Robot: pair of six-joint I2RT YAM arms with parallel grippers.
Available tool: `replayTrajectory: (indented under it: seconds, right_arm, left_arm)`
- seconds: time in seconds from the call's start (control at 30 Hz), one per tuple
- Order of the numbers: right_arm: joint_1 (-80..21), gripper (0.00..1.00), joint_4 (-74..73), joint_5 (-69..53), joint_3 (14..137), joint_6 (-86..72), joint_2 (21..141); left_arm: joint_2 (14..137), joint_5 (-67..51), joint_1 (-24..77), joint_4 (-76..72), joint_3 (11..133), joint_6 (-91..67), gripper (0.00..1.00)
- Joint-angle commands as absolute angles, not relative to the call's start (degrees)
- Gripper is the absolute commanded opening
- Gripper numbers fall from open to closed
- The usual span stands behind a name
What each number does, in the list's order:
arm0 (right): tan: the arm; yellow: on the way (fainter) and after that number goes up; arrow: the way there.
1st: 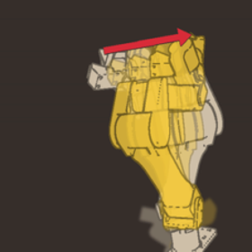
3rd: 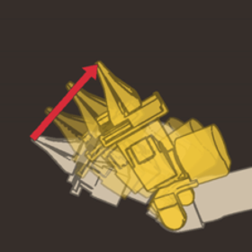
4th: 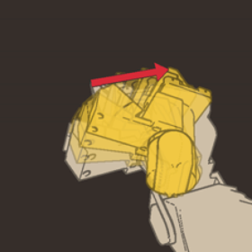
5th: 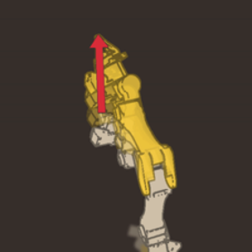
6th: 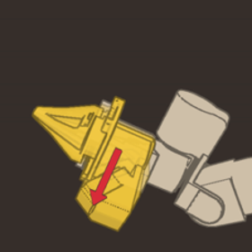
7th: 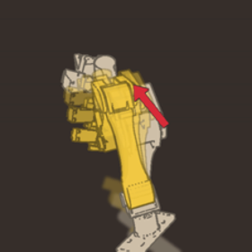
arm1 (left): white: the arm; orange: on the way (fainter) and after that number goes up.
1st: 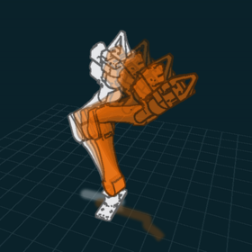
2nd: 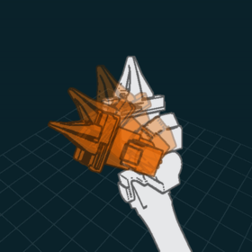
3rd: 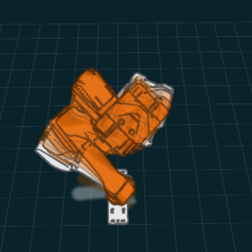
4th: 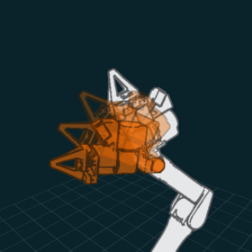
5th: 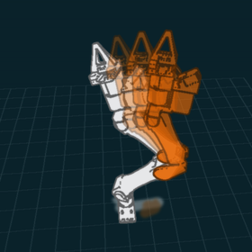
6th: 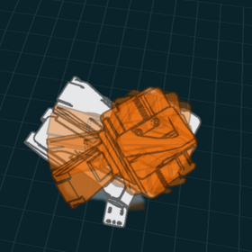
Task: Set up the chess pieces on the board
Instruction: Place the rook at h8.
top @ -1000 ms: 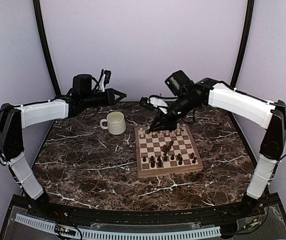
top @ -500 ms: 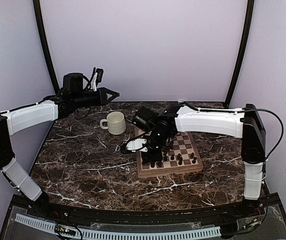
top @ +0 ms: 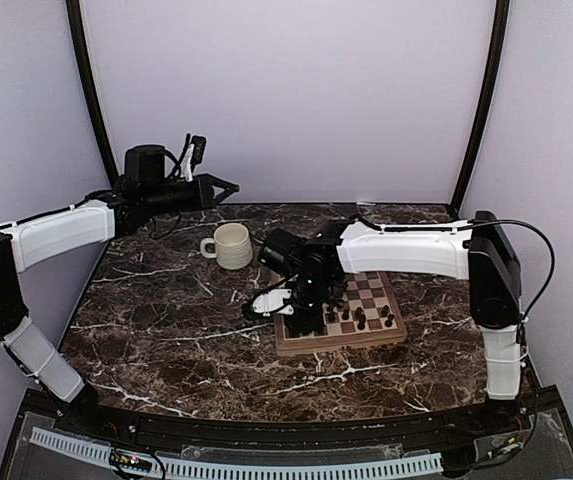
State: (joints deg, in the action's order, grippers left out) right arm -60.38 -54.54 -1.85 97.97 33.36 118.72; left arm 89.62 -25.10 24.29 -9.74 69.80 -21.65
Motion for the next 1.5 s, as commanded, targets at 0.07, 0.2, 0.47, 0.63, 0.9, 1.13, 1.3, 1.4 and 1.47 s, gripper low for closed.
replayTrajectory:
  seconds: [0.07, 0.2, 0.47, 0.63, 0.9, 1.13, 1.3, 1.4, 1.47]
  right_arm:
    - [-60.91, 0.01, -55.15, -0.62, 99.40, 32.97, 119.77]
    - [-60.91, 0.02, -55.02, -0.53, 99.38, 33.05, 120.10]
    - [-60.88, 0.05, -54.35, -0.84, 99.70, 32.70, 121.21]
    - [-60.91, 0.06, -54.15, -0.53, 100.17, 32.69, 121.64]
    - [-60.91, 0.14, -54.17, -0.32, 100.38, 32.78, 122.01]
    - [-60.92, 0.27, -54.10, -0.23, 100.36, 32.37, 120.83]
    - [-61.00, 0.34, -55.46, -1.17, 102.34, 31.58, 119.11]
    - [-60.93, 0.36, -57.70, -2.65, 104.88, 31.20, 117.30]
    - [-60.51, 0.36, -58.01, -3.01, 105.85, 31.05, 114.68]
  left_arm:
    - [87.15, -26.78, 24.26, -9.84, 69.96, -21.61, 0.00]
    - [87.36, -27.06, 24.26, -9.90, 70.05, -21.77, 0.00]
    - [87.58, -27.51, 24.21, -9.94, 70.13, -21.88, 0.00]
    - [87.48, -27.67, 24.25, -9.92, 70.14, -21.88, 0.00]
    - [87.91, -27.99, 24.26, -9.98, 70.14, -22.05, 0.00]
    - [88.36, -28.40, 24.24, -10.10, 70.19, -22.30, 0.00]
    - [88.65, -28.70, 24.26, -10.24, 70.16, -22.53, 0.00]
    - [88.94, -29.62, 24.25, -10.94, 70.01, -22.74, 0.00]
    - [89.45, -31.39, 24.32, -12.29, 69.74, -23.57, 0.00]
